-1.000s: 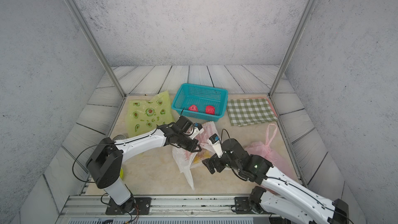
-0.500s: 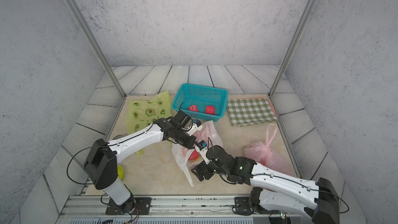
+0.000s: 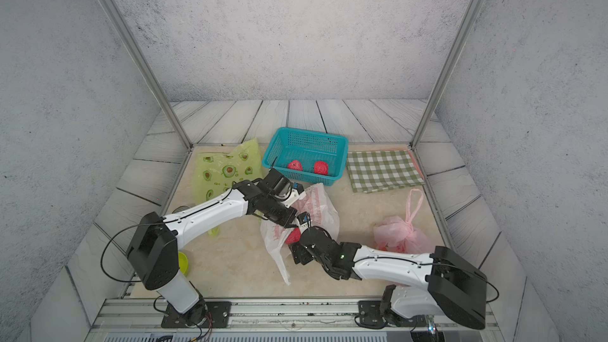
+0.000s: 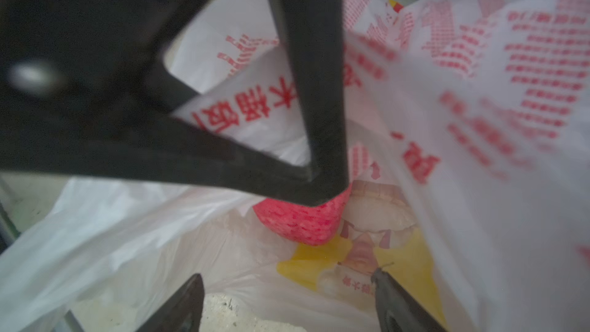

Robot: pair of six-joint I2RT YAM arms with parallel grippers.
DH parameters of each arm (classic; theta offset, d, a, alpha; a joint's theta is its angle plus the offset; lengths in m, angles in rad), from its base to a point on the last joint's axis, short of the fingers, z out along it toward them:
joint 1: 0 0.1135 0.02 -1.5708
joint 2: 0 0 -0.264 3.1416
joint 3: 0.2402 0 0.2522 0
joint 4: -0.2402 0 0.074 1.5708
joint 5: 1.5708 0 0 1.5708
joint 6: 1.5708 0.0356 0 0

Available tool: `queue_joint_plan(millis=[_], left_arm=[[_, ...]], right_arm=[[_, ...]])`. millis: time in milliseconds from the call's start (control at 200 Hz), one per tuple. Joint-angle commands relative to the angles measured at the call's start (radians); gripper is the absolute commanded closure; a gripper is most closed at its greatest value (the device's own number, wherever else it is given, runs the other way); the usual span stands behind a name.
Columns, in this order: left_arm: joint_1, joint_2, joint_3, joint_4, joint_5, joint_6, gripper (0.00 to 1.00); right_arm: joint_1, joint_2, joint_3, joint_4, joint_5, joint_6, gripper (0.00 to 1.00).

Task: Untie the knot of a plastic bag & take out the apple
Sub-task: Pick up the apple from the plastic bag.

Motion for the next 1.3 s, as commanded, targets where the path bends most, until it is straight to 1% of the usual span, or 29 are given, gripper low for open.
queue_joint_plan(millis=[0,275,395,450,676,896,1056,1156,1291], left_arm=[[-0.007,-0.018,0.036,-0.043,0.020,0.014,1.00],[-0.003,-0.002,0.060,-0.066,0.024,0.022,1.00],[-0.001,0.009,0.069,-0.068,0.026,0.023,1.00],[0.001,0.014,0.073,-0.068,0.025,0.025,1.00],[0.019,0.037,0.102,-0.073,0.014,0.023,1.00],[0.039,0.062,0.174,-0.103,-0.031,0.025,1.00],[0.042,0.055,0.238,-0.136,-0.004,0.028,1.00],[0.042,0.034,0.246,-0.158,0.005,0.034,1.00],[0.042,-0.006,0.230,-0.166,-0.054,0.042,1.00]], right_arm=[[-0.002,0.053,-0.018,0.182,0.112,-0.014,0.16],[-0.002,0.159,-0.027,0.358,0.105,-0.044,0.14],[-0.002,0.220,0.002,0.350,0.089,-0.041,0.04],[-0.001,0.249,0.009,0.352,0.094,-0.031,0.02],[0.003,0.338,-0.037,0.479,0.082,0.009,0.04],[0.021,0.345,-0.037,0.500,0.075,-0.008,0.05],[0.024,0.361,-0.030,0.498,0.099,-0.012,0.05],[0.023,0.366,-0.011,0.477,0.109,-0.024,0.05],[0.024,0.384,-0.015,0.498,0.104,-0.008,0.05]])
